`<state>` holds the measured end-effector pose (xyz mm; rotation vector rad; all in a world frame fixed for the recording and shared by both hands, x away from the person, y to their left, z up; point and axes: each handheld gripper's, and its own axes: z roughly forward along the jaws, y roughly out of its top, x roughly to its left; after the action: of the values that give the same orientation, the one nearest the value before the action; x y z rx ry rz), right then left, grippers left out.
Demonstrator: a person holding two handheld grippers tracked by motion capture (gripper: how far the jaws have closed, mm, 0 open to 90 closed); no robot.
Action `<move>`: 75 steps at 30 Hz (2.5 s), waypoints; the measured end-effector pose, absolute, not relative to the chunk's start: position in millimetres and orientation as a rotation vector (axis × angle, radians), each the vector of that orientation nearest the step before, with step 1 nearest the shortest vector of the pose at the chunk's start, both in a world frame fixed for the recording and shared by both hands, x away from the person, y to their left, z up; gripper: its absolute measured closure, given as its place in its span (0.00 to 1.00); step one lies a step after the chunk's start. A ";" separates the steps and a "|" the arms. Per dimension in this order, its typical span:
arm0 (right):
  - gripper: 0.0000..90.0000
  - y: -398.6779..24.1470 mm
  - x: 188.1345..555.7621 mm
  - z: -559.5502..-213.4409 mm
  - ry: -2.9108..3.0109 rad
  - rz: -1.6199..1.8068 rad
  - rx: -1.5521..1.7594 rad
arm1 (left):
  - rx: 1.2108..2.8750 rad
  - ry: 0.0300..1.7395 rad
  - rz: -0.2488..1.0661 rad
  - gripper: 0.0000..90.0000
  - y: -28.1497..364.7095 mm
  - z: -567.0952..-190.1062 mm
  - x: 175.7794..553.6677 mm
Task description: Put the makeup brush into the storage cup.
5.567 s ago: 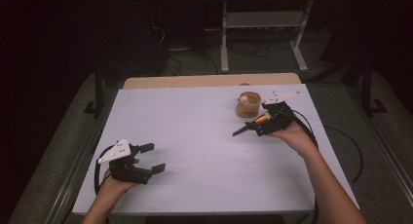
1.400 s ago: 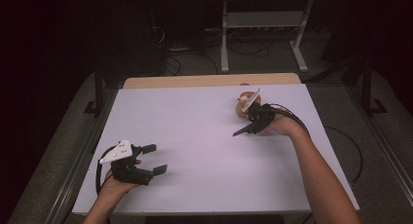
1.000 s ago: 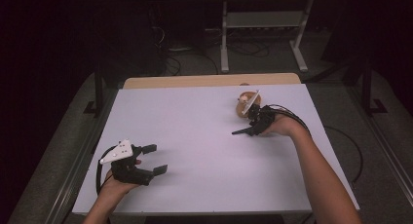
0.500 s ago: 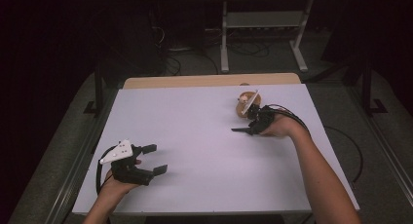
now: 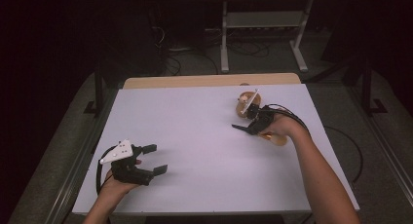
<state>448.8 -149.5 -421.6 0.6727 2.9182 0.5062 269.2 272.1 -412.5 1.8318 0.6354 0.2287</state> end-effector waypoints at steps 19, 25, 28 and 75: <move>0.69 -170.5 448.2 -414.1 2.943 0.502 0.720 | 1.839 0.633 0.227 0.14 271.4 -412.9 269.5; 0.67 -178.3 446.4 -410.7 2.958 0.481 0.728 | 1.839 0.631 0.226 0.14 271.3 -412.8 269.5; 0.67 -182.3 445.0 -409.0 2.963 0.469 0.736 | 1.840 0.633 0.224 0.14 271.2 -412.9 269.4; 0.67 -193.2 440.9 -421.1 3.012 0.348 0.705 | 1.845 0.628 0.220 0.14 269.7 -412.5 268.4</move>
<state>440.9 -193.2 -421.1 0.7054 3.0125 0.3481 268.4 269.7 -412.5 1.8449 0.6283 0.2197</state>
